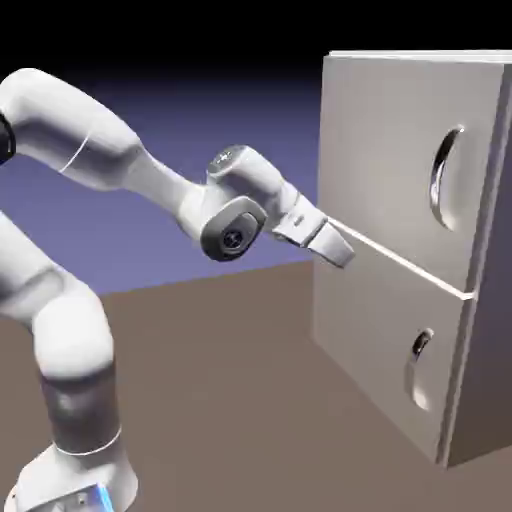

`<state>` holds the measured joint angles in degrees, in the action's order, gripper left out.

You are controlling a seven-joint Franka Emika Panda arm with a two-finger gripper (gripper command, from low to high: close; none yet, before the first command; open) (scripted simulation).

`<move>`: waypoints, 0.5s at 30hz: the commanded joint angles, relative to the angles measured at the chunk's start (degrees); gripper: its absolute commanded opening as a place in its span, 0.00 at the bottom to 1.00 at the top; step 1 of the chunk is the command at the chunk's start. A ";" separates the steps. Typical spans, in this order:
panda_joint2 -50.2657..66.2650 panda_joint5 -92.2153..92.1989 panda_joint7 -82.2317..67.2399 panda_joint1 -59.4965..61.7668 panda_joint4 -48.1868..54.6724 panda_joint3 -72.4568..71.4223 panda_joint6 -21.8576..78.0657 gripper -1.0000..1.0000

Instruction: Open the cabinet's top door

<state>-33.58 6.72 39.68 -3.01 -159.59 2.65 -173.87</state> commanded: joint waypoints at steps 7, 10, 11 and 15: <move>-2.39 17.45 -7.21 -6.04 3.65 6.88 0.36 0.50; -3.41 24.93 -10.30 -8.63 5.22 9.83 0.52 0.50; -3.75 27.42 -11.33 -9.49 5.74 10.81 0.57 0.50; -5.12 37.39 -15.45 -12.94 7.83 14.75 0.78 0.50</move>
<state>-38.70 44.11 24.23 -15.95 -151.76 17.40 -173.09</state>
